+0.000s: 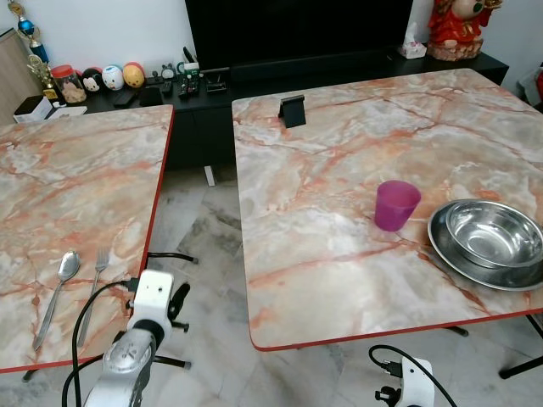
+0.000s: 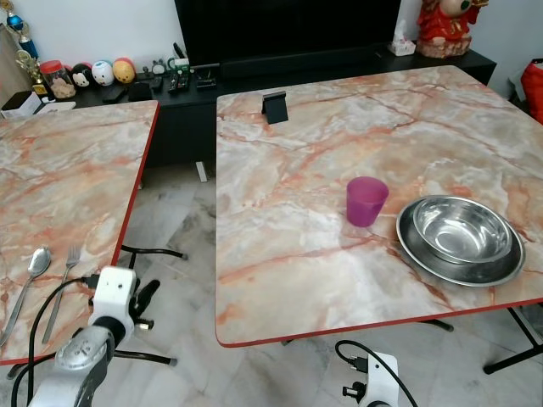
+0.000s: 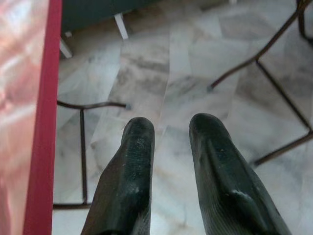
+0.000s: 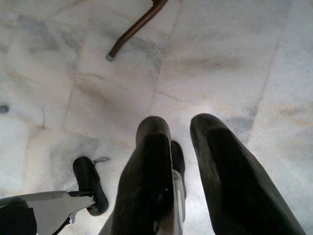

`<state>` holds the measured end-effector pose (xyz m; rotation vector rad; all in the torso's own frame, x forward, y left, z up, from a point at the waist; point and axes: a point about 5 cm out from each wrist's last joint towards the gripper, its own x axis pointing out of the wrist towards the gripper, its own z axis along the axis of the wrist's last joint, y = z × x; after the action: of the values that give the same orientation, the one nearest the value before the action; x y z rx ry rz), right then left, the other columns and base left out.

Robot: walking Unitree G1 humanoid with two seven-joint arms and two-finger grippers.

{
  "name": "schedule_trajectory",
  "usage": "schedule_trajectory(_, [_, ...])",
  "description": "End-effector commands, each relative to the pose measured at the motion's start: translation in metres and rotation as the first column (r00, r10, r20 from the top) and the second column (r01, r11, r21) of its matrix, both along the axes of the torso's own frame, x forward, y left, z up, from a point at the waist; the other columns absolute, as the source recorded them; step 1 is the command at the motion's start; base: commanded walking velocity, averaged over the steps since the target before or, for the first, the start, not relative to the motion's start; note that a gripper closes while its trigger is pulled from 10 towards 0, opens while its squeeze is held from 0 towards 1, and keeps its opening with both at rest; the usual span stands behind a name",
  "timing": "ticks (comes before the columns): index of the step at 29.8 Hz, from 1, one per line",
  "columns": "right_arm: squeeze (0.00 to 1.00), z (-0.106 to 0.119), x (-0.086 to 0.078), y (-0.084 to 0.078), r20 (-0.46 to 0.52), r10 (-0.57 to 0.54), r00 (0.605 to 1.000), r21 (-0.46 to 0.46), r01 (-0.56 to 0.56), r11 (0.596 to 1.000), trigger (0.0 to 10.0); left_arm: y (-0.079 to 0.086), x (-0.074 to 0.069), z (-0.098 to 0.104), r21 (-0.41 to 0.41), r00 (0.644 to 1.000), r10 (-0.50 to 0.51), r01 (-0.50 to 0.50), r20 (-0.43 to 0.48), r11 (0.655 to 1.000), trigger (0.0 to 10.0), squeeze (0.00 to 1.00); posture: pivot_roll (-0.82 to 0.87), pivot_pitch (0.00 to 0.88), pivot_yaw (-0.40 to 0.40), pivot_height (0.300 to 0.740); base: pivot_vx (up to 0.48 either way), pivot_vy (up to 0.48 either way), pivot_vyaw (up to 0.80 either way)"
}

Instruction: Setting the table

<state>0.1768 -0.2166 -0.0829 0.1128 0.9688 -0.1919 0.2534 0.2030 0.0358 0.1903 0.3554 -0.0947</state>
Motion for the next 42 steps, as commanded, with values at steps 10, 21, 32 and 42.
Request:
schedule_trajectory(10, [0.0, -0.001, -0.001, 0.001, -0.009, 0.006, 1.0, 0.001, -0.006, 1.0, 10.0, 0.03, -0.046, -0.06, 0.08, 0.967, 0.079, -0.061, -0.243, 0.995, 10.0, 0.0, -0.05, 0.0, 0.06, 0.74, 0.0, 0.0, 0.0])
schedule_trajectory(21, [0.0, -0.001, -0.001, 0.0, -0.009, 0.009, 1.0, -0.006, -0.009, 1.0, 10.0, 0.036, -0.063, -0.076, 0.079, 0.957, 0.135, -0.119, -0.258, 0.99, 10.0, 0.0, -0.05, 0.0, 0.051, 0.74, 0.0, 0.0, 0.0])
schedule_trajectory(32, [0.0, 0.0, -0.001, 0.0, -0.004, 0.008, 1.0, -0.005, -0.008, 1.0, 10.0, 0.002, -0.008, -0.007, 0.005, 0.984, -0.033, 0.033, 0.176, 0.999, 10.0, 0.0, -0.05, 0.0, 0.053, 0.74, 0.0, 0.0, 0.0])
schedule_trajectory(42, [0.0, -0.001, -0.001, 0.001, -0.004, 0.006, 1.0, -0.001, -0.006, 1.0, 10.0, -0.026, 0.0, 0.008, -0.026, 0.952, -0.244, 0.253, 0.187, 0.967, 10.0, 0.0, -0.05, 0.0, 0.058, 0.74, 0.0, 0.0, 0.0])
